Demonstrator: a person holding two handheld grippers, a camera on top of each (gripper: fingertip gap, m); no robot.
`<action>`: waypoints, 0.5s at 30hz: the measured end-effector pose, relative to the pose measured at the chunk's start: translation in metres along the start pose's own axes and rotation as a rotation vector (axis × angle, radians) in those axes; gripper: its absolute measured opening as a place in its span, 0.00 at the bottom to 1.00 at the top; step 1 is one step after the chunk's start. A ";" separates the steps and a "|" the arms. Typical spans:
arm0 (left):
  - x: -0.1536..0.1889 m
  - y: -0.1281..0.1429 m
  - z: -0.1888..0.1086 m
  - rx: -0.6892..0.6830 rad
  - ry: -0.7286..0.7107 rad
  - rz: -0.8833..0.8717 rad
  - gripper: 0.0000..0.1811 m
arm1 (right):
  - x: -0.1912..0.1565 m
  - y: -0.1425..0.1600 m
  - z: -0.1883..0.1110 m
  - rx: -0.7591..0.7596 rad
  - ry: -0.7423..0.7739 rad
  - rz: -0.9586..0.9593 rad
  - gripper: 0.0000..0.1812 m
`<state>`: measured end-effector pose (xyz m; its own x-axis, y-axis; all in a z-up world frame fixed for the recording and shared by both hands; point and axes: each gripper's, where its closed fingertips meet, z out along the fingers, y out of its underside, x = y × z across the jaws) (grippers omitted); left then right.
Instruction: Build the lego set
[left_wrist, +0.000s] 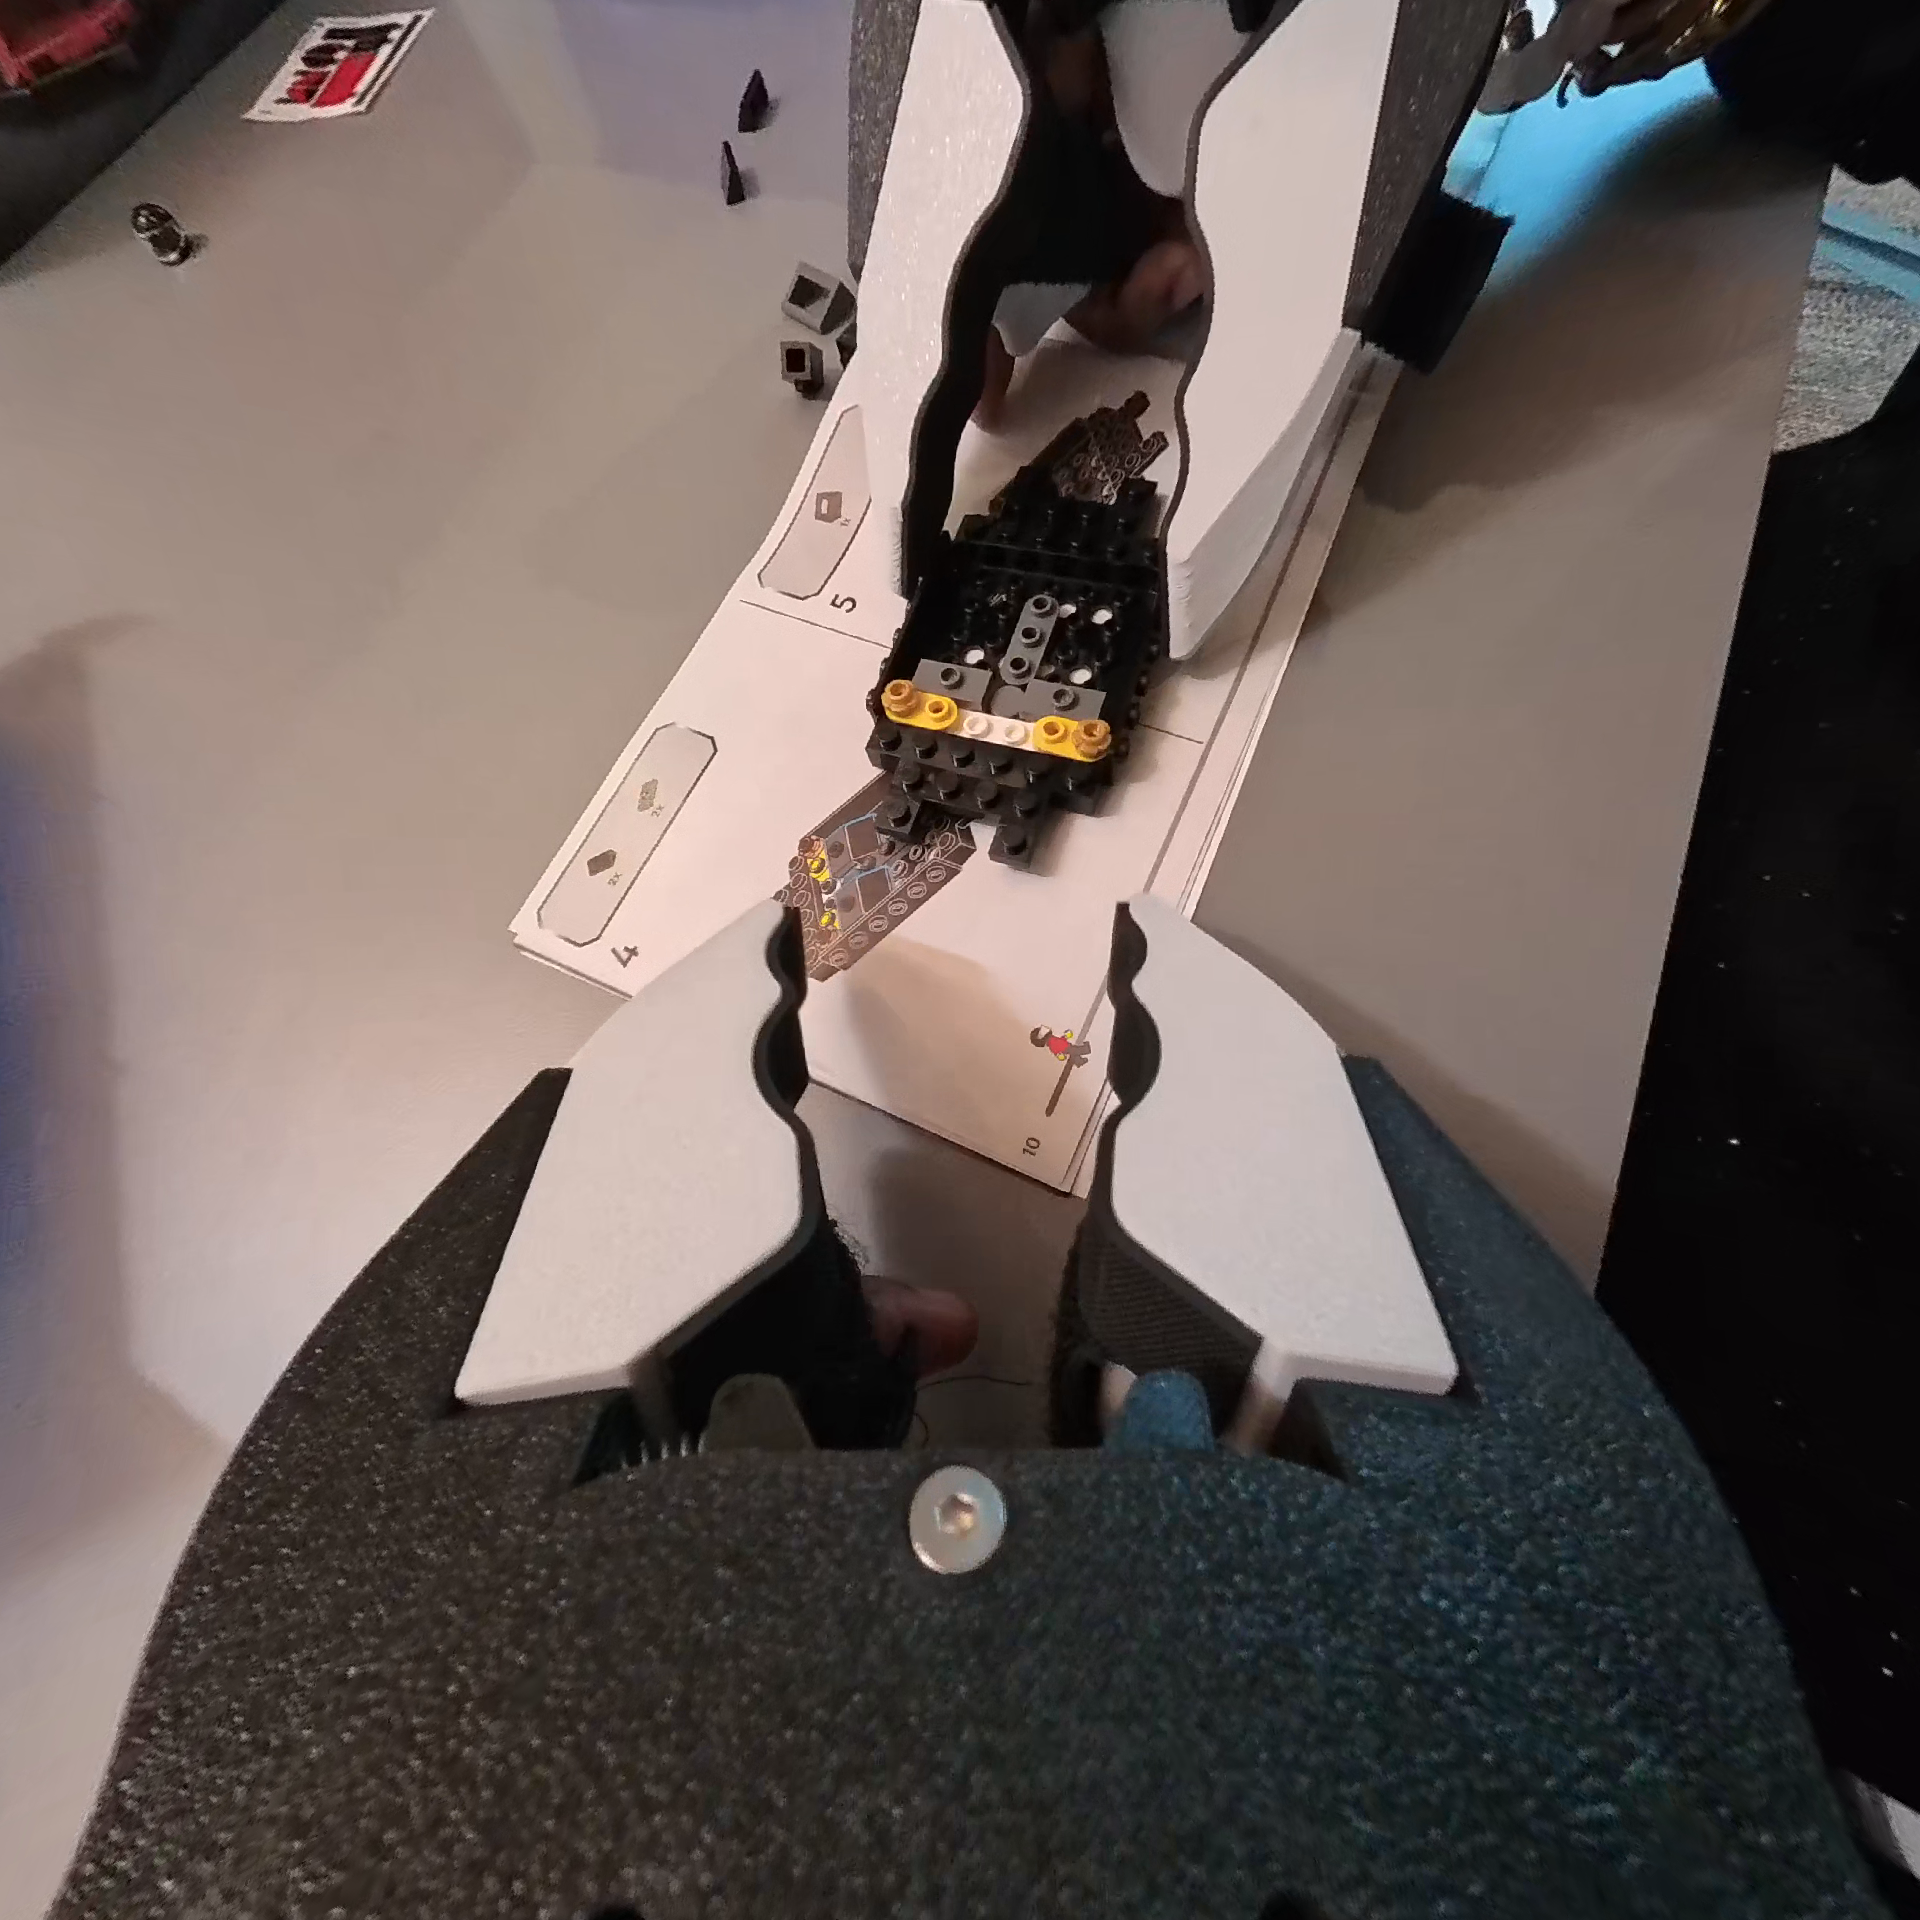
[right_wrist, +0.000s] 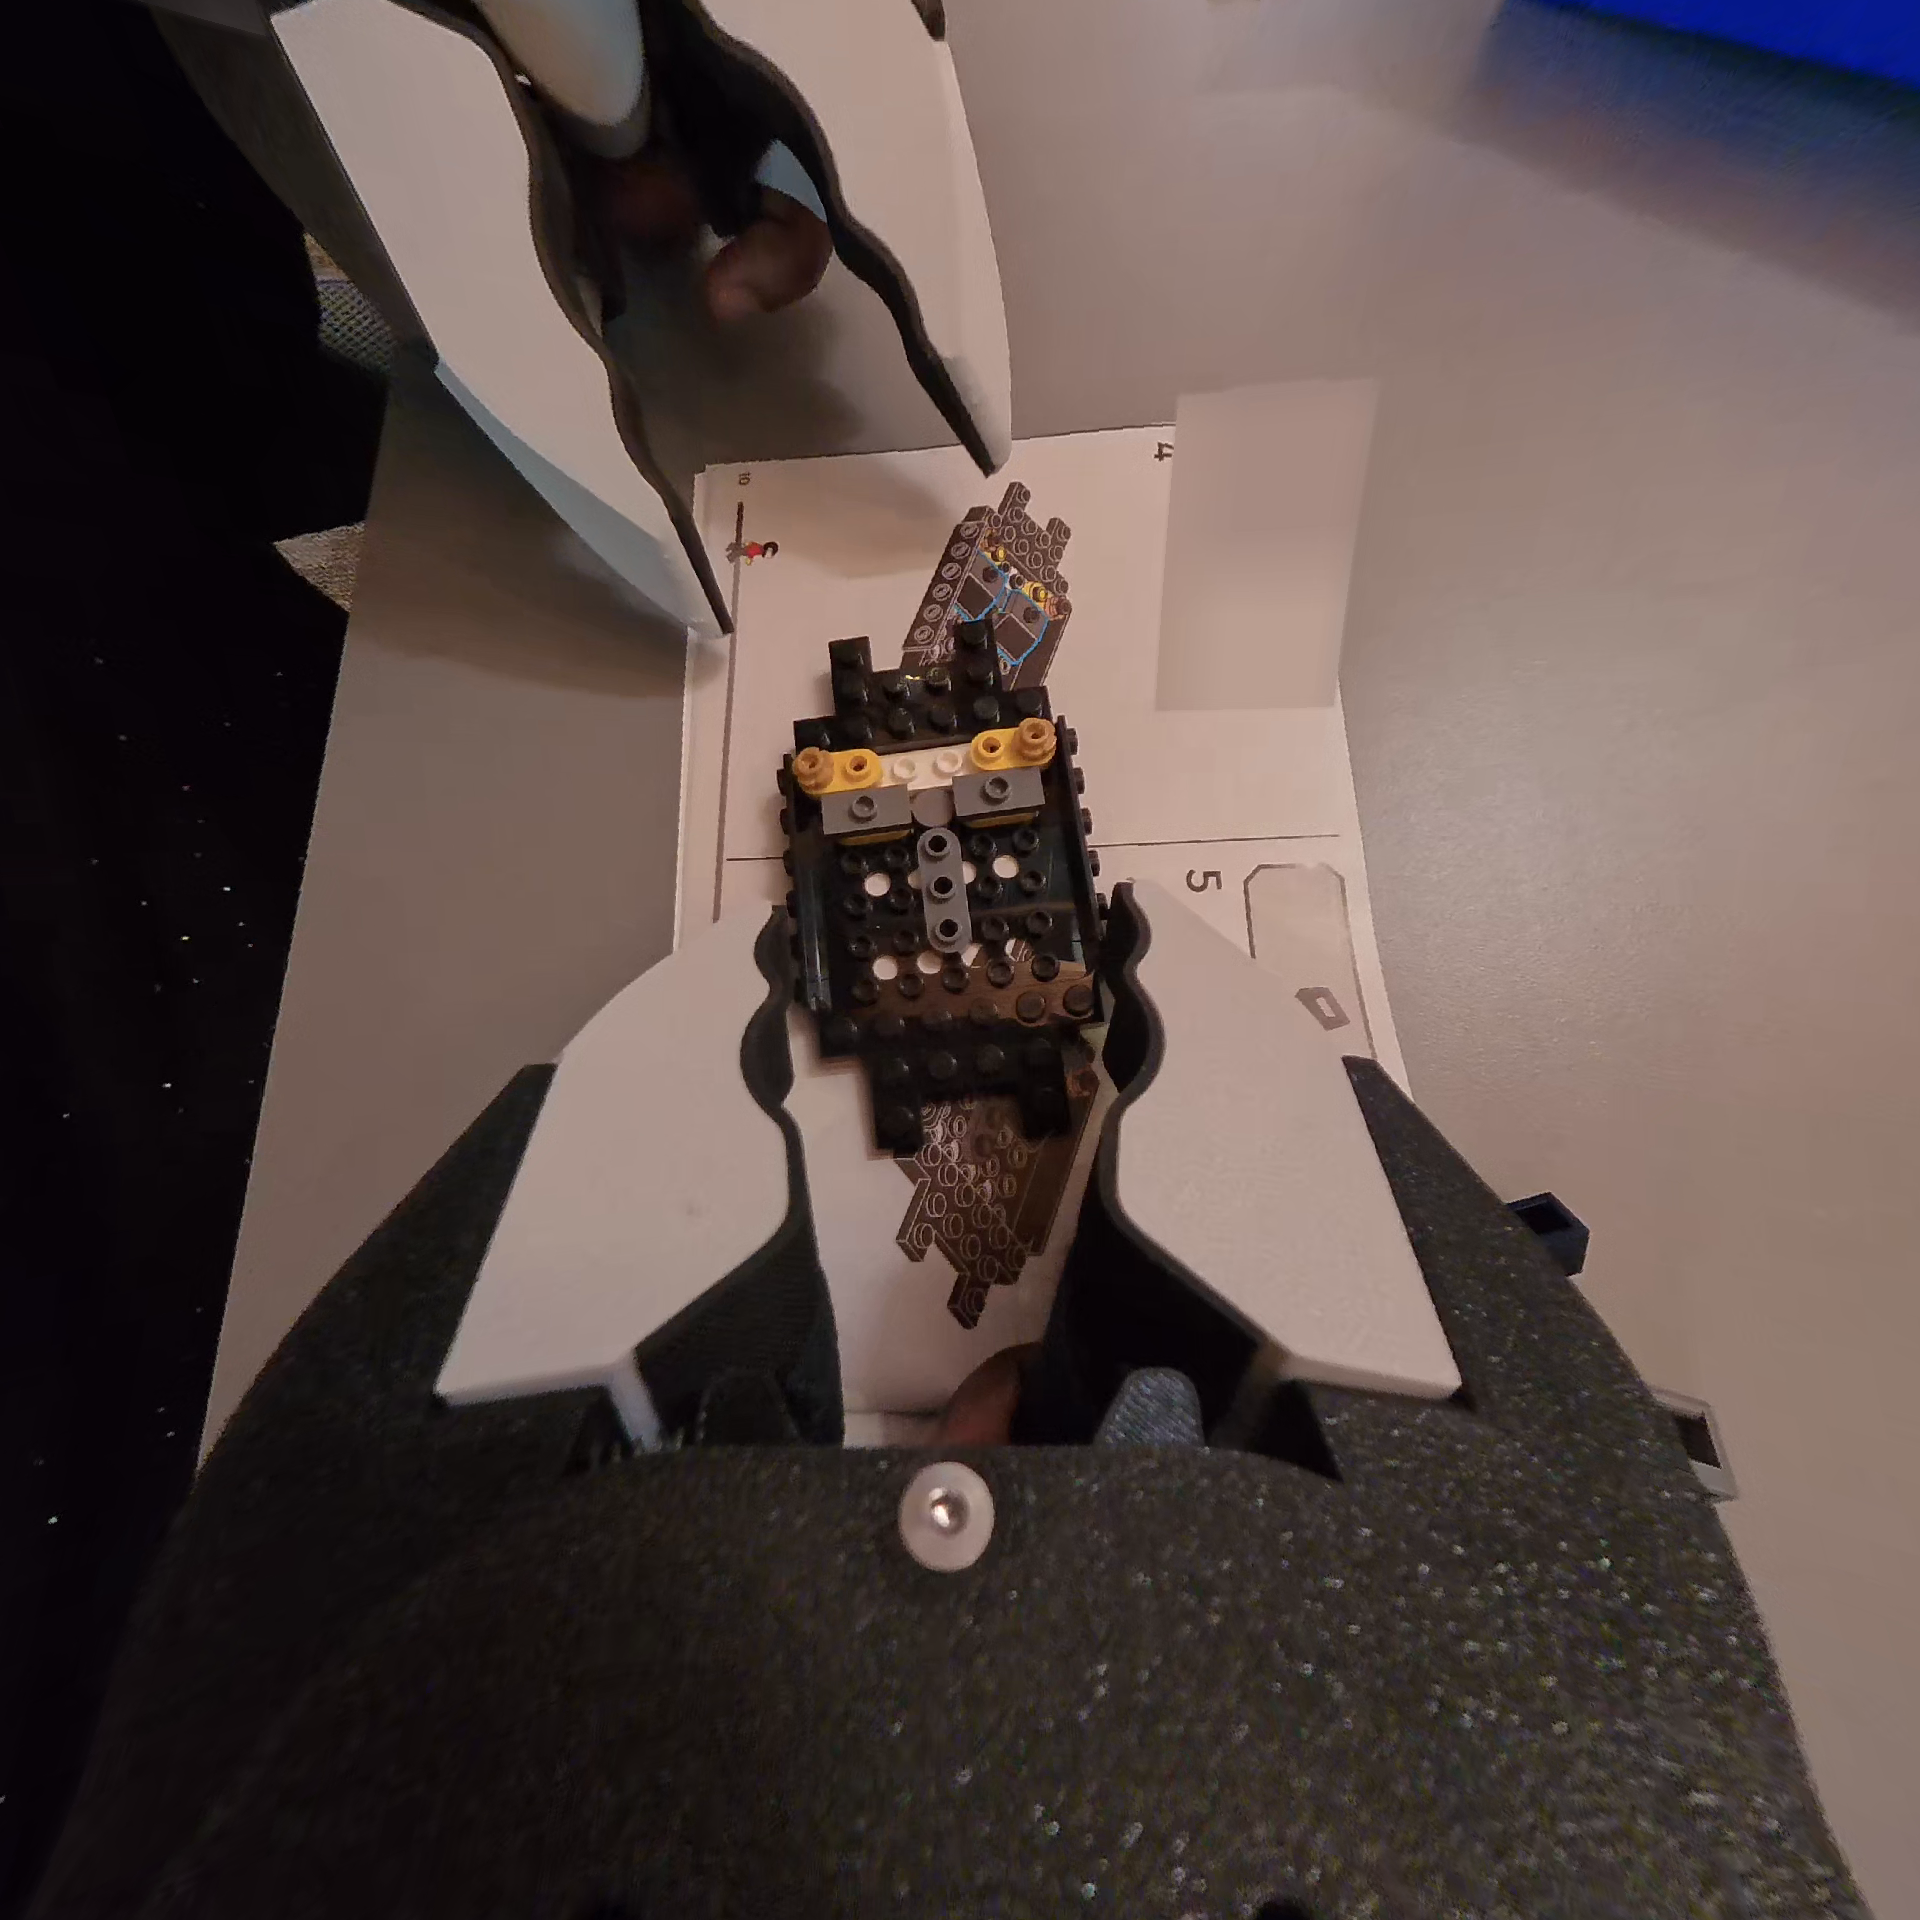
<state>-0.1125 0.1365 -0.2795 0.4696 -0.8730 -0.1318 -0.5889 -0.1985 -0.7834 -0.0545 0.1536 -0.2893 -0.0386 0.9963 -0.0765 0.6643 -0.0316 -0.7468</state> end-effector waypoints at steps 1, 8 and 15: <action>0.000 0.000 0.000 -0.001 0.001 0.003 0.31 | 0.000 0.000 0.000 0.002 -0.004 0.002 0.32; 0.002 0.001 0.001 -0.014 0.004 0.013 0.29 | 0.012 -0.024 -0.050 0.185 0.048 0.101 0.39; 0.003 0.004 0.003 -0.038 0.009 0.019 0.28 | 0.082 0.033 -0.105 -0.022 0.265 0.192 0.21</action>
<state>-0.1116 0.1348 -0.2852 0.4518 -0.8810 -0.1408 -0.6228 -0.1984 -0.7568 0.0427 0.2424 -0.2509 0.2822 0.9586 -0.0376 0.6567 -0.2216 -0.7209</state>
